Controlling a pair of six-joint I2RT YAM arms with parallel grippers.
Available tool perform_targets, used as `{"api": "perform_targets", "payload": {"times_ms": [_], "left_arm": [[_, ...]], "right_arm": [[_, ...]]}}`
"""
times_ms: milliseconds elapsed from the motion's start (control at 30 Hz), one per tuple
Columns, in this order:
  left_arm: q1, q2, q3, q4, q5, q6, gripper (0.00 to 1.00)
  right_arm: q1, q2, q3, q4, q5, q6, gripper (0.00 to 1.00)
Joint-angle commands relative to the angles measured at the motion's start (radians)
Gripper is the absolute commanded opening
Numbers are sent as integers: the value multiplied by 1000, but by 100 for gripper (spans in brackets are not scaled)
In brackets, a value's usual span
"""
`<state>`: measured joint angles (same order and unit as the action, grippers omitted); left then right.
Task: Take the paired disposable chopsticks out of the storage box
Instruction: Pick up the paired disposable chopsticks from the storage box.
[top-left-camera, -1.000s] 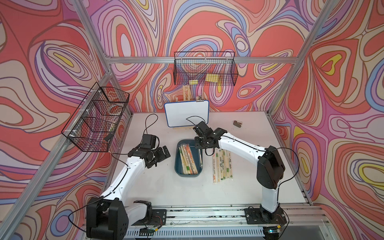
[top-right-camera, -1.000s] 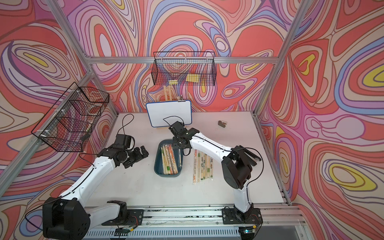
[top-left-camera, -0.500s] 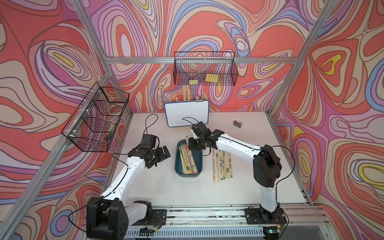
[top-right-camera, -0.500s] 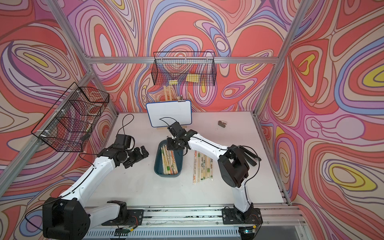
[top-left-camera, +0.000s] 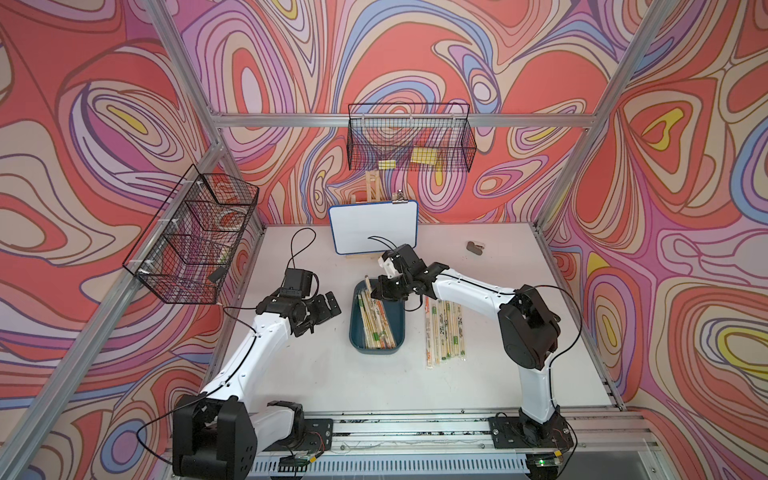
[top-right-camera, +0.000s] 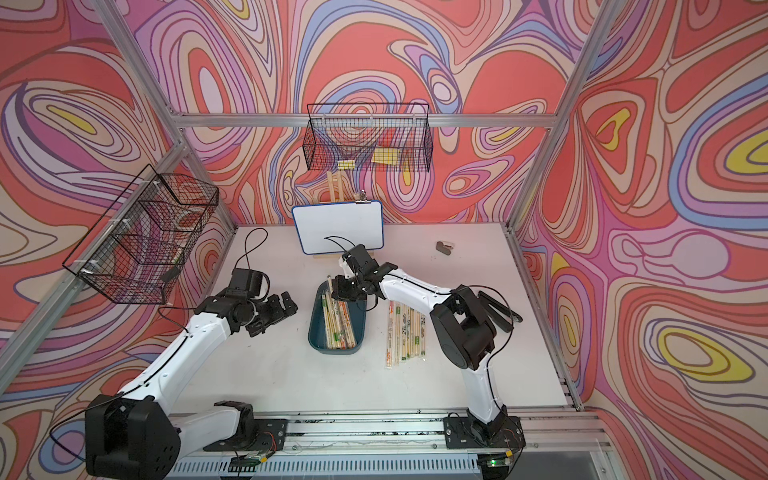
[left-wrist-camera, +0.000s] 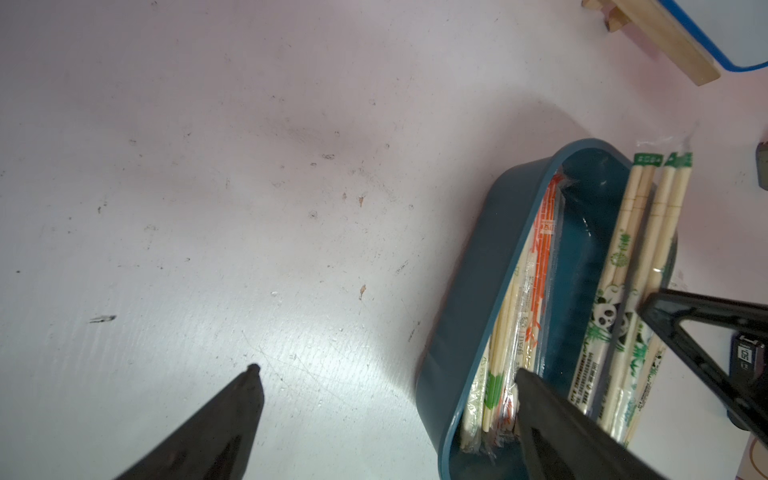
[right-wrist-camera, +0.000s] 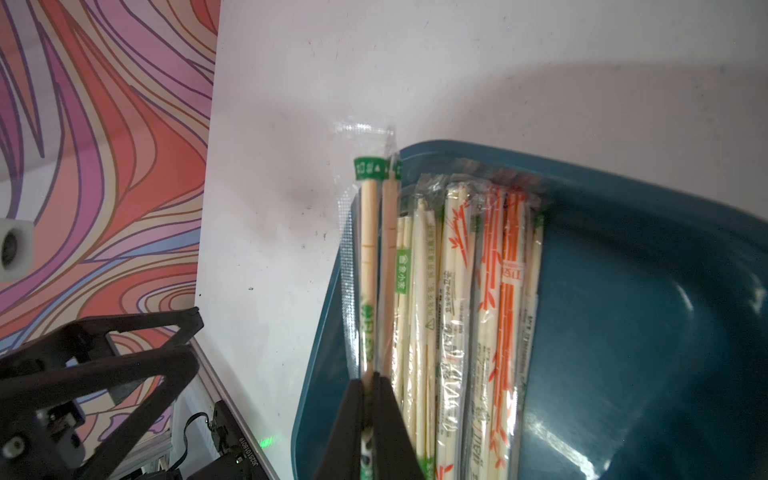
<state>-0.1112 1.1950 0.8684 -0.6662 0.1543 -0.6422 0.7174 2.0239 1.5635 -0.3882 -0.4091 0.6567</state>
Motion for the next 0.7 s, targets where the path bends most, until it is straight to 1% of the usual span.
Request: {"api": "perform_targets", "payload": {"times_ms": [0, 233, 533, 600, 633, 667], "left_arm": [[7, -9, 2, -10, 4, 19, 100], [7, -8, -2, -5, 8, 15, 100], [7, -5, -4, -3, 9, 14, 100], [7, -4, -5, -3, 9, 15, 100], [6, -3, -5, 0, 10, 13, 100], [7, -2, -4, -1, 11, 13, 100]], "right_arm": [[-3, 18, -12, 40, -34, 17, 0], [-3, 58, -1, 12, -7, 23, 0], [-2, 111, -18, 32, -22, 51, 0], [-1, 120, -10, 5, 4, 43, 8], [-2, 122, -5, -12, 19, 35, 8], [-2, 121, -7, -19, 31, 29, 5]]}}
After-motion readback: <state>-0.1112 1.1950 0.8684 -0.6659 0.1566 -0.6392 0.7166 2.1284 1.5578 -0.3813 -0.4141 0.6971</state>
